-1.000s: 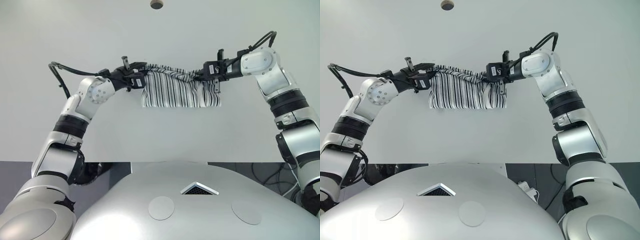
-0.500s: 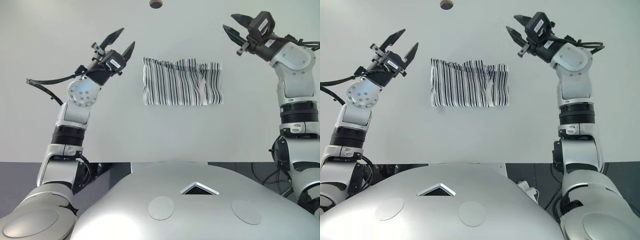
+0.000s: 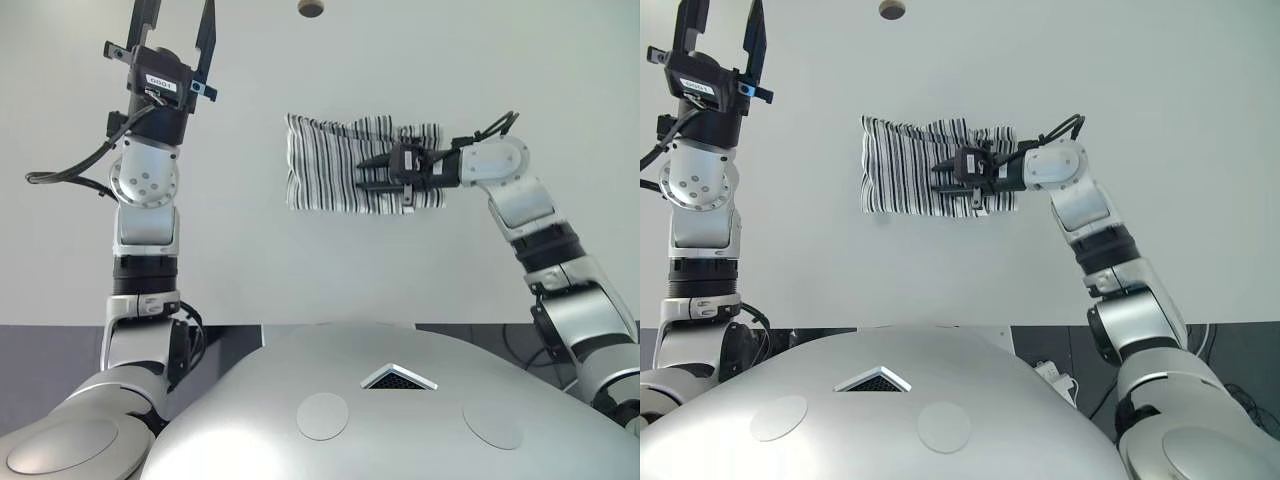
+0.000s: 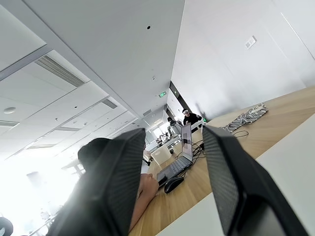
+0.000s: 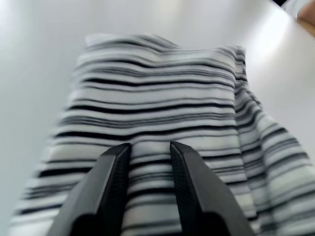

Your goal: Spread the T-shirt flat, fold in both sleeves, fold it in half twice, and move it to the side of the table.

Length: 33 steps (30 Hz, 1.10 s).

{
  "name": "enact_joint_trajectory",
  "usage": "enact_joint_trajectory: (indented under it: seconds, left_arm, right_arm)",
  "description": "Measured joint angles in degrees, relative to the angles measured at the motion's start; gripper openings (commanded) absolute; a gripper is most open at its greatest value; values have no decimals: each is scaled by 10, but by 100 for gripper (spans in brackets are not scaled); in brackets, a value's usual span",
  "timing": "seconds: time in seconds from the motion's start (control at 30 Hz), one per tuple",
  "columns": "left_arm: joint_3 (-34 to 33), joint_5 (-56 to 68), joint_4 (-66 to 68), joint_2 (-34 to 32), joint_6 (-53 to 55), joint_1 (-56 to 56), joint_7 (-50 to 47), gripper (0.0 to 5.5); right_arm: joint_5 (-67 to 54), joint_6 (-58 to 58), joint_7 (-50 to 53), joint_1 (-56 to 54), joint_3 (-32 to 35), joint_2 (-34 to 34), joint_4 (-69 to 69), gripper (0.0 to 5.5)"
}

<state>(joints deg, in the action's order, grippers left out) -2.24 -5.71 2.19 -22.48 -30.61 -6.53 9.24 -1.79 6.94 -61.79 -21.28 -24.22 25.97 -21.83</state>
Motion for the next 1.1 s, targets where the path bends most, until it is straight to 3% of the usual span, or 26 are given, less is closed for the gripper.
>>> enact_joint_trajectory:
  seconds: [0.23, 0.33, 0.53, 0.63, 0.97, 1.1]
  left_arm:
    - [4, -18, -6, 0, 1, 14, 0, 212]
    - [1, -32, -24, 0, 1, 34, -2, 212]
    - [-15, -41, -35, 1, 1, 81, -17, 212]
    - [-20, -61, -48, 3, 1, 86, -29, 212]
    - [-26, -63, -65, 3, 1, 109, -29, 212]
    - [-23, -56, -69, 10, 2, 109, -28, 212]
  right_arm:
    - [-3, 50, 15, -151, 19, -63, -305, 151]
    - [-39, 34, 54, -187, 86, -74, -428, 151]
    - [-145, -4, 401, -171, 309, 21, -534, 151]
    - [-156, 15, 507, -125, 371, 61, -550, 151]
    - [-59, 63, 600, -118, 385, 75, -557, 151]
    - [-28, 166, 660, -128, 387, 82, -534, 151]
